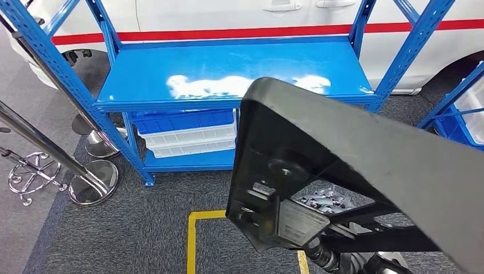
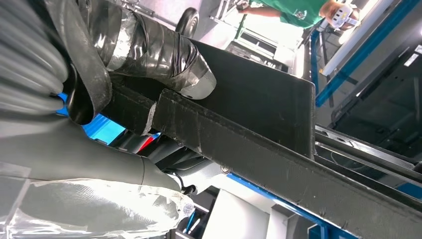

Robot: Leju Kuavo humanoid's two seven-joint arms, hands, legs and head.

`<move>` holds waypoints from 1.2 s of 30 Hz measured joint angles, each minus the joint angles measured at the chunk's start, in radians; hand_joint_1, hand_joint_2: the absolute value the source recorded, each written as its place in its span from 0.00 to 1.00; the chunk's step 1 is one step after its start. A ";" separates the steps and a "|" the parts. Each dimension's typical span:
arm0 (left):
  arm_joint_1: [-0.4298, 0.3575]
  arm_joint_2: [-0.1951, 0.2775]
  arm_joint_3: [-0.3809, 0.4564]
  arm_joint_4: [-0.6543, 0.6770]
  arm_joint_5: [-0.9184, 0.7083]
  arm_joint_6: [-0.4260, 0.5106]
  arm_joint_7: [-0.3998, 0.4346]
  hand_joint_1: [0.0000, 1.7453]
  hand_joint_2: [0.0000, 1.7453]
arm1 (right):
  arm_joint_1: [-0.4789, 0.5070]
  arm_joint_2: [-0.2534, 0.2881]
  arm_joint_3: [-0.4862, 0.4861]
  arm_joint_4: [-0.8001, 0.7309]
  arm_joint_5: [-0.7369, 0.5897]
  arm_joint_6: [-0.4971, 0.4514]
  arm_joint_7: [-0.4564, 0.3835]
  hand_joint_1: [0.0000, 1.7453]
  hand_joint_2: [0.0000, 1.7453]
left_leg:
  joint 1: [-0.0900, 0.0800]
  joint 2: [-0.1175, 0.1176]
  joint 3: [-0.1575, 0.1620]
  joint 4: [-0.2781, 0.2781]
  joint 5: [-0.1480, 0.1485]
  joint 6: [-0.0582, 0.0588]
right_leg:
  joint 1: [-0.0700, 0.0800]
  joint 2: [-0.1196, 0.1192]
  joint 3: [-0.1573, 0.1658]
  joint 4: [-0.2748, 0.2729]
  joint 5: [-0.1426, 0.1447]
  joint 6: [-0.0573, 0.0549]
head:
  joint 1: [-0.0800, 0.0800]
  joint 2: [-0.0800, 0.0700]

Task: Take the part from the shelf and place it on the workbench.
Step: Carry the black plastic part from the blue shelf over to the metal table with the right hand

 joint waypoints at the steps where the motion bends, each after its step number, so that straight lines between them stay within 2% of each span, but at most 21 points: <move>1: -0.002 0.001 0.000 0.000 -0.002 0.000 -0.002 0.00 1.00 | -0.001 0.000 0.000 0.000 -0.002 0.000 -0.001 1.00 1.00 | 0.000 -0.001 0.053 -0.082 0.019 0.004 | 0.000 0.000 -0.008 0.002 0.007 0.004 | 0.000 0.000; 3: -0.005 0.003 0.000 0.000 -0.004 0.000 -0.006 0.00 1.00 | -0.002 0.000 0.001 -0.001 -0.005 -0.001 -0.002 1.00 1.00 | -0.005 -0.003 0.118 -0.192 0.046 0.015 | 0.002 0.000 -0.016 0.002 0.023 0.015 | 0.000 0.000; 7: -0.004 0.006 0.001 0.000 -0.004 0.000 -0.008 0.00 1.00 | -0.004 -0.001 0.002 -0.003 -0.007 -0.002 -0.003 1.00 1.00 | -0.008 -0.001 0.108 -0.209 0.079 0.040 | 0.000 0.002 -0.022 -0.004 0.040 0.041 | 0.000 0.000; 9: -0.005 0.006 0.001 0.000 -0.006 0.000 -0.008 0.00 1.00 | -0.005 -0.004 0.003 -0.003 -0.008 -0.005 -0.004 1.00 1.00 | -0.004 0.004 0.087 -0.216 0.106 0.056 | -0.001 0.007 -0.043 0.051 -0.029 0.047 | 0.001 0.000; 11: -0.005 0.005 0.001 0.000 -0.008 0.000 -0.007 0.00 1.00 | -0.004 -0.006 0.003 -0.003 -0.009 -0.008 -0.006 1.00 1.00 | -0.008 0.007 0.057 -0.214 0.127 0.065 | -0.002 0.008 -0.071 0.170 -0.138 0.050 | 0.002 0.000; 12: -0.005 0.005 0.001 0.000 -0.010 0.000 -0.007 0.00 1.00 | -0.004 -0.007 0.003 -0.003 -0.010 -0.010 -0.006 1.00 1.00 | -0.010 0.007 0.042 -0.212 0.137 0.065 | -0.002 0.007 -0.078 0.227 -0.168 0.051 | 0.002 0.000; 13: -0.005 0.005 0.001 0.000 -0.012 0.000 -0.006 0.00 1.00 | -0.004 -0.007 0.003 -0.003 -0.011 -0.011 -0.007 1.00 1.00 | -0.011 0.008 0.026 -0.209 0.147 0.065 | -0.002 0.007 -0.074 0.265 -0.172 0.052 | 0.002 0.000; 15: -0.005 0.005 0.001 0.000 -0.016 0.000 -0.006 0.00 1.00 | -0.004 -0.008 0.003 -0.003 -0.013 -0.013 -0.011 1.00 1.00 | -0.012 0.008 -0.009 -0.199 0.166 0.061 | -0.002 0.007 -0.020 0.250 -0.119 0.050 | 0.002 0.000; 17: -0.005 0.005 0.001 0.000 -0.019 0.000 -0.006 0.00 1.00 | -0.004 -0.008 0.002 -0.004 -0.014 -0.013 -0.015 1.00 1.00 | -0.014 0.007 -0.036 -0.186 0.181 0.055 | 0.001 0.007 0.087 0.123 -0.087 0.041 | 0.002 0.000; 19: -0.004 0.005 0.001 0.000 -0.022 0.000 -0.006 0.00 1.00 | -0.005 -0.008 0.001 -0.006 -0.014 -0.014 -0.018 1.00 1.00 | -0.015 0.007 -0.047 -0.181 0.197 0.045 | 0.008 0.007 0.173 -0.004 -0.112 0.032 | 0.001 0.000; 21: -0.003 0.006 0.001 0.000 -0.025 -0.001 -0.007 0.00 1.00 | -0.005 -0.008 -0.001 -0.008 -0.014 -0.015 -0.025 1.00 1.00 | -0.015 0.006 -0.054 -0.184 0.216 0.032 | 0.010 0.007 0.186 -0.046 -0.122 0.023 | 0.001 0.000; 22: -0.002 0.007 0.001 0.000 -0.026 -0.001 -0.008 0.00 1.00 | -0.005 -0.008 -0.001 -0.009 -0.014 -0.016 -0.028 1.00 1.00 | -0.013 0.005 -0.061 -0.181 0.214 0.026 | 0.009 0.005 0.177 -0.048 -0.114 0.016 | 0.001 0.000; 24: 0.000 0.007 0.001 0.000 -0.030 0.000 -0.010 0.00 1.00 | -0.004 -0.007 -0.002 -0.010 -0.012 -0.017 -0.033 1.00 1.00 | -0.011 0.002 -0.082 -0.138 0.156 0.015 | 0.003 0.001 0.154 -0.051 -0.093 -0.002 | 0.001 0.000; 26: 0.001 0.008 0.001 0.000 -0.034 0.001 -0.014 0.00 1.00 | -0.001 -0.007 -0.003 -0.013 -0.009 -0.019 -0.035 1.00 1.00 | -0.007 0.000 -0.111 -0.026 0.059 0.006 | 0.004 -0.001 0.128 -0.049 -0.074 -0.011 | 0.001 0.000; 27: 0.002 0.009 0.001 0.000 -0.035 0.002 -0.016 0.00 1.00 | 0.002 -0.007 -0.004 -0.014 -0.006 -0.020 -0.038 1.00 1.00 | -0.005 0.000 -0.125 0.039 0.031 0.003 | 0.005 -0.002 0.115 -0.047 -0.066 -0.012 | 0.001 0.000; 28: 0.001 0.010 0.001 0.000 -0.036 0.004 -0.018 0.00 1.00 | 0.007 -0.007 -0.006 -0.015 -0.003 -0.022 -0.043 1.00 1.00 | -0.004 0.000 -0.131 0.089 0.030 0.000 | 0.005 -0.003 0.100 -0.044 -0.057 -0.011 | 0.001 0.000; 30: 0.002 0.012 0.002 0.000 -0.037 0.008 -0.018 0.00 1.00 | 0.020 -0.006 -0.013 -0.019 0.005 -0.028 -0.057 1.00 1.00 | 0.000 0.000 -0.102 0.101 0.087 -0.003 | 0.005 -0.005 0.072 -0.034 -0.042 -0.006 | 0.001 0.000; 31: 0.002 0.013 0.002 0.000 -0.037 0.010 -0.018 0.00 1.00 | 0.025 -0.006 -0.016 -0.022 0.010 -0.030 -0.063 1.00 1.00 | 0.001 0.000 -0.059 0.053 0.117 -0.002 | 0.004 -0.005 0.060 -0.028 -0.036 -0.002 | 0.001 0.000; 32: 0.002 0.015 0.002 0.000 -0.038 0.012 -0.018 0.00 1.00 | 0.029 -0.006 -0.020 -0.026 0.015 -0.031 -0.067 1.00 1.00 | 0.001 0.000 -0.004 -0.021 0.123 0.000 | 0.004 -0.004 0.050 -0.022 -0.032 0.002 | 0.001 0.000; 34: 0.000 0.017 0.003 0.000 -0.039 0.014 -0.018 0.00 1.00 | 0.034 -0.006 -0.026 -0.034 0.022 -0.032 -0.071 1.00 1.00 | -0.002 -0.002 0.086 -0.156 0.094 0.008 | 0.006 -0.004 0.040 -0.013 -0.024 0.013 | 0.001 0.000; 36: -0.001 0.020 0.004 0.000 -0.039 0.015 -0.018 0.00 1.00 | 0.036 -0.006 -0.028 -0.038 0.025 -0.032 -0.072 1.00 1.00 | -0.004 -0.003 0.105 -0.204 0.072 0.020 | 0.008 -0.005 0.035 -0.012 -0.014 0.026 | 0.001 0.000</move>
